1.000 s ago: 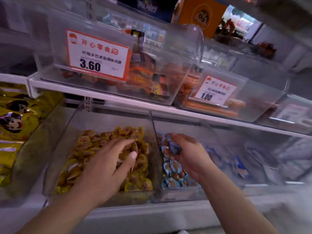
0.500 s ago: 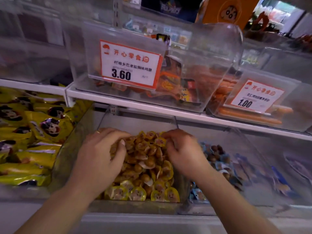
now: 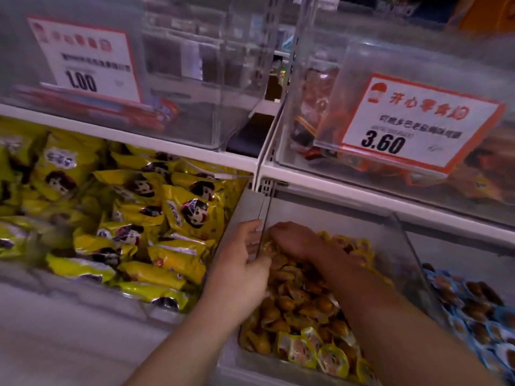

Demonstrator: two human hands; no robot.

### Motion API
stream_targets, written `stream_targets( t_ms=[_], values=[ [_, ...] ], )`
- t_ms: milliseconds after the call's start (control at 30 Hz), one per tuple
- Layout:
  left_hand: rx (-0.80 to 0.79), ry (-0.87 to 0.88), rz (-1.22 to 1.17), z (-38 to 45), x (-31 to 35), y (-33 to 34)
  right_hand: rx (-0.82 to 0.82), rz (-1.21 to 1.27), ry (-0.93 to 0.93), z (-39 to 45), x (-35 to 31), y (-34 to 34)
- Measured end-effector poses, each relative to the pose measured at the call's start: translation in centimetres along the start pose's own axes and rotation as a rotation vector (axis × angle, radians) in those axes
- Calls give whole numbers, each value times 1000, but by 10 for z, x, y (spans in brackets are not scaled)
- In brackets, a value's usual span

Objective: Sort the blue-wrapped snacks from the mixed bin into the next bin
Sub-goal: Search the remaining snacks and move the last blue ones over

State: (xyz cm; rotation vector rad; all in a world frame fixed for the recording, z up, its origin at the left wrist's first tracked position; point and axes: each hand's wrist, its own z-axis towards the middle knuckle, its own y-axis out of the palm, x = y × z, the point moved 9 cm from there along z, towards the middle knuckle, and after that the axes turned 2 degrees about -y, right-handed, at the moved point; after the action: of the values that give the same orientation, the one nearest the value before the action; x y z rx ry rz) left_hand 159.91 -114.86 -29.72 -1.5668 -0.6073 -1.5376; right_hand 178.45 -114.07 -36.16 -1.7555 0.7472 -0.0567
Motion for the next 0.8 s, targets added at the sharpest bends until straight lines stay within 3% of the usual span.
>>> stream_targets(
  t_ms=[167,300,400,500,567,633,733,800],
  values=[
    [27,78,58,-7,-1,-3,-89,456,136,10,6,8],
    [30,39,1,-7,-2,-2,-188,642,174,-6,6,24],
    [49,65,105,-10,5,-6,-273,798,179,-30,-3,18],
    [155,348,390,-26,46,-15,-419,914,146,-57,-11,12],
    [159,579,526,-52,74,0,-390,909,122,-74,-7,-1],
    [59,674,549,-83,83,28,-297,806,112,-91,6,-16],
    [-152,521,764,-107,57,73,-165,673,99,-115,27,-32],
    [-265,423,912,-111,41,87,-74,438,30,-129,35,-44]
  ],
)
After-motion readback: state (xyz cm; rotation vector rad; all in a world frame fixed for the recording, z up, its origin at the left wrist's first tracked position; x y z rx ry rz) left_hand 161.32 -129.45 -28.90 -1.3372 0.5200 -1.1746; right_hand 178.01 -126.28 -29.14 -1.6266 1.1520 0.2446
